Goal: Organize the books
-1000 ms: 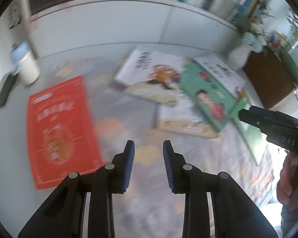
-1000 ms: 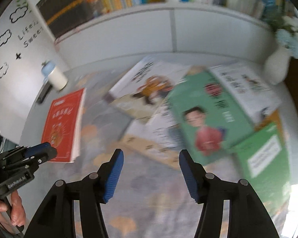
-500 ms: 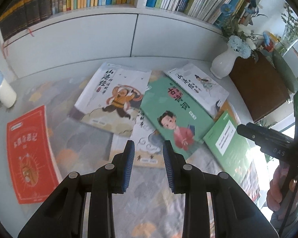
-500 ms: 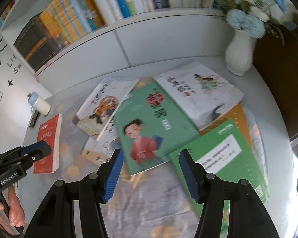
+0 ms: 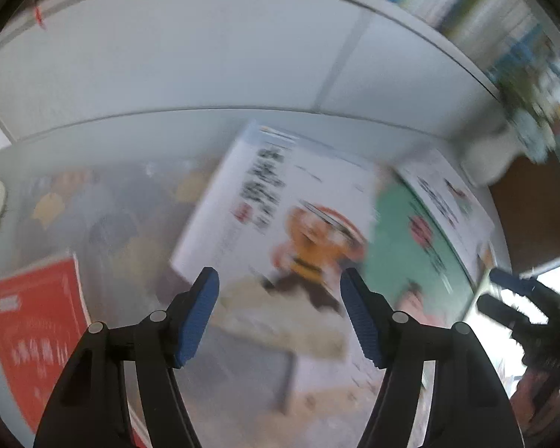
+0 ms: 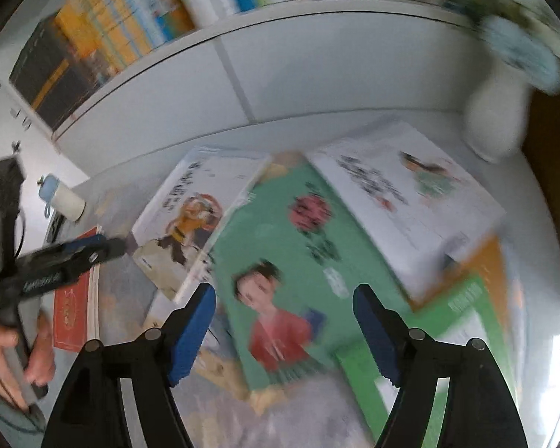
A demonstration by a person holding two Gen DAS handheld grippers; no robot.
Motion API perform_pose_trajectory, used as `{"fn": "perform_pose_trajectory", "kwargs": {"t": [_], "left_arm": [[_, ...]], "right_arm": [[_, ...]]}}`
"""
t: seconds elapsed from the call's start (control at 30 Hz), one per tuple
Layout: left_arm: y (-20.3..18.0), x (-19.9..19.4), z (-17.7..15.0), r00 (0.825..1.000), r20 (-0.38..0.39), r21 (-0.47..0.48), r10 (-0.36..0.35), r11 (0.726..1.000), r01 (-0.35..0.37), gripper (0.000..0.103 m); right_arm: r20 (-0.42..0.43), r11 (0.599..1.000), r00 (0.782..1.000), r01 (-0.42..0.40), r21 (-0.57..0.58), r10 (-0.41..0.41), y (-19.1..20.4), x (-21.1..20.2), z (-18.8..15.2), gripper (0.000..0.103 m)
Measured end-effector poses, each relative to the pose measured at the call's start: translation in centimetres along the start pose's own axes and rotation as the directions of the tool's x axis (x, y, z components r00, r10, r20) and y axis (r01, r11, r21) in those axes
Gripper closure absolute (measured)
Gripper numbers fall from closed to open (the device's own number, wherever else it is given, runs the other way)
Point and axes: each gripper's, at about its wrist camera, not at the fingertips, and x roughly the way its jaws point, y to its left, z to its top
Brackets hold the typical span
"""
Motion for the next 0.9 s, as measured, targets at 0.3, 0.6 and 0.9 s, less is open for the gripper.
{"fn": "perform_pose_trajectory", "kwargs": {"t": [0.3,0.6,0.9], "left_arm": [[3.8,5.1,3.5,1.0,-0.011,0.004,0.009,1.0,-0.009,0.041],[3.6,6.7,3.0,0.998,-0.041,0.033,-0.053,0.998,0.054,0.041],[3.1,3.8,0.4,0.963,-0.024,0.027,-0.27,0.962,0.27,0.042]], "right_arm": [[-0.06,0.999,0.998,-0.029,-0.032,0.027,5.0,9.9,4.5,0.044],[-0.055,0.998,0.998,-0.022,-0.058,0.019,5.8,12.7,4.2,0.062],[-0.022,0.998,1.0,0.002,-0.069,-0.003,4.4,12.8,4.4,0.062]]}}
